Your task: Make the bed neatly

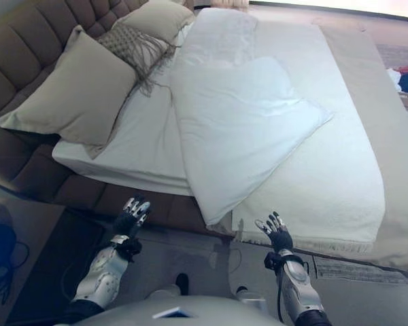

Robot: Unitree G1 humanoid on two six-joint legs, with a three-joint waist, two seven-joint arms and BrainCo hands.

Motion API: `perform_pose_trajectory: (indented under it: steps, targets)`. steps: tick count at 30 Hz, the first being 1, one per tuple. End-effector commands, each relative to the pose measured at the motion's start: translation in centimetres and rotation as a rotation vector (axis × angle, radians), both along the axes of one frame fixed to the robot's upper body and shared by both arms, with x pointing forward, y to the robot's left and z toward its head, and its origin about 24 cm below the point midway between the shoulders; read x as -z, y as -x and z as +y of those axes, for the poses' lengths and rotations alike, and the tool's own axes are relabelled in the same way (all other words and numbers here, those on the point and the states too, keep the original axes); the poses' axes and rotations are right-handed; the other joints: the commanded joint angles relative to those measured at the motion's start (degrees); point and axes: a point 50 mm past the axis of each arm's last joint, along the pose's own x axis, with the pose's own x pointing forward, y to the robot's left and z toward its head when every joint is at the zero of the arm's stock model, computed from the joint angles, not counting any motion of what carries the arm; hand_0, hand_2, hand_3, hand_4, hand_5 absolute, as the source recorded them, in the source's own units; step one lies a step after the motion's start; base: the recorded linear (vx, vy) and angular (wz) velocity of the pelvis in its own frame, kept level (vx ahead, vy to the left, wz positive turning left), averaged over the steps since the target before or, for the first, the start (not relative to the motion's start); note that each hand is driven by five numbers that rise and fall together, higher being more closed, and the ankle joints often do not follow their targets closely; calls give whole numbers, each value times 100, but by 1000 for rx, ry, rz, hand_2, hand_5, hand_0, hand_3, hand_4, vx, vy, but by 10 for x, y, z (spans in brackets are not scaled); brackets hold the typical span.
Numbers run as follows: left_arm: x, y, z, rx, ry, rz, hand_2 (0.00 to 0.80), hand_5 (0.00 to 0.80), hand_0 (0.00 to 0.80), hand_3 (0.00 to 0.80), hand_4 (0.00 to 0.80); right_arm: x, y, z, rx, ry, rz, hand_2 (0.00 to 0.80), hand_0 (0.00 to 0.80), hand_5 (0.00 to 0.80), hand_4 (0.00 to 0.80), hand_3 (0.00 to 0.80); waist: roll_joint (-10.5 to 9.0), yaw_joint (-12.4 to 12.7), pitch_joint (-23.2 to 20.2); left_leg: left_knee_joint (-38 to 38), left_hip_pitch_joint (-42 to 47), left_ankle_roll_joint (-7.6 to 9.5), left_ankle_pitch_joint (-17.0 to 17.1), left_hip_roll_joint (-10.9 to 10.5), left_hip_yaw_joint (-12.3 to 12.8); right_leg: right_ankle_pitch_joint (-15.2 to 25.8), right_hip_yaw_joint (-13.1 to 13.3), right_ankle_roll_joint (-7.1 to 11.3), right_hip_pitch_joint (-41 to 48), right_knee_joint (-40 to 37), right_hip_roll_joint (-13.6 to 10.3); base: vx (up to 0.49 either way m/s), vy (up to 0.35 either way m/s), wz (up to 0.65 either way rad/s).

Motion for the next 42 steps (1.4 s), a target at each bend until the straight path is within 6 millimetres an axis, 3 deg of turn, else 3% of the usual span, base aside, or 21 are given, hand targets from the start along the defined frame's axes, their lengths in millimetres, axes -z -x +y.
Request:
perform_pose_trajectory:
  steps: [1, 6, 11, 17, 21, 24, 28, 31, 33, 40, 42]
  targets:
    - [-22, -11, 7, 63, -53, -114, 0, 0, 0, 0, 0, -24, -18, -1, 3, -8, -138, 0, 0, 0, 0, 0, -237, 110, 2, 281, 10, 247, -210, -113, 37, 335, 172, 311, -339, 346, -609, -19, 92, -2]
    - [-20, -21, 9, 133, -59, -103, 0, 0, 0, 0, 0, -27, -19, 1, 70, -7, -144, 0, 0, 0, 0, 0, -208, 231, 6, 383, -80, 427, -266, -321, -189, 369, 74, 408, -451, 590, -854, 10, 88, 7]
    - [-19, -19, 12, 131, -51, -90, 0, 0, 0, 0, 0, -25, -23, 10, 52, -22, -148, 0, 0, 0, 0, 0, -171, 294, -47, 406, -102, 560, -338, -394, -97, 306, 70, 439, -519, 748, -964, 25, 106, 13]
    - [-19, -14, 11, 152, -73, -93, 0, 0, 0, 0, 0, -24, -24, 15, 6, -48, -151, 0, 0, 0, 0, 0, -179, 267, -51, 598, -118, 734, -537, -587, -6, 586, 324, 485, -671, 1055, -1209, 1, 118, -12]
    - [-16, -18, 10, 147, -69, -69, 0, 0, 0, 0, 0, -22, -26, 18, 36, -66, -145, 0, 0, 0, 0, 0, -53, 210, 44, 932, -266, 952, -652, -809, -137, 932, 561, 346, -1182, 2304, -1410, -33, 159, -15]
    - [-16, -21, 8, 157, -56, -72, 0, 0, 0, 0, 0, -22, -22, 21, 29, -71, -135, 0, 0, 0, 0, 0, 77, 126, 149, 916, -187, 1014, -658, -890, -179, 1165, 596, 240, -1757, 3011, -1320, -20, 165, 2]
    - [-20, -22, 2, 168, -53, -100, 0, 0, 0, 0, 0, -19, -17, 16, 36, -60, -133, 0, 0, 0, 0, 0, 28, -1, 236, 885, -48, 972, -762, -1045, -311, 1359, 597, 306, -1979, 2159, -1131, 60, -9, 16]
    - [-23, -27, 3, 163, -54, -119, 0, 0, 0, 0, 0, -22, -26, 11, 39, -60, -151, 0, 0, 0, 0, 0, -127, -85, 312, 947, 69, 932, -1063, -1167, -391, 1621, 682, 478, -2106, 1008, -1080, 112, -90, 28]
    - [-23, -26, 8, 149, -47, -120, 0, 0, 0, 0, 0, -23, -30, 13, 31, -61, -155, 0, 0, 0, 0, 0, -170, -98, 345, 940, 179, 920, -1165, -1164, -409, 1716, 594, 546, -2152, 488, -1024, 137, -79, 27]
    - [-15, -12, 18, 138, -47, -92, 0, 0, 0, 0, 0, -14, -11, 10, 15, -63, -117, 0, 0, 0, 0, 0, -337, -100, 275, 893, 461, 931, -1329, -1068, -393, 1968, 435, 677, -2176, 468, -1019, 208, -103, 15]
    - [-13, -8, 17, 136, -46, -81, 0, 0, 0, 0, 0, -13, -9, 9, 14, -65, -107, 0, 0, 0, 0, 0, -376, -45, 196, 888, 513, 870, -1309, -975, -414, 1742, 345, 652, -1963, 572, -984, 252, -168, 3]
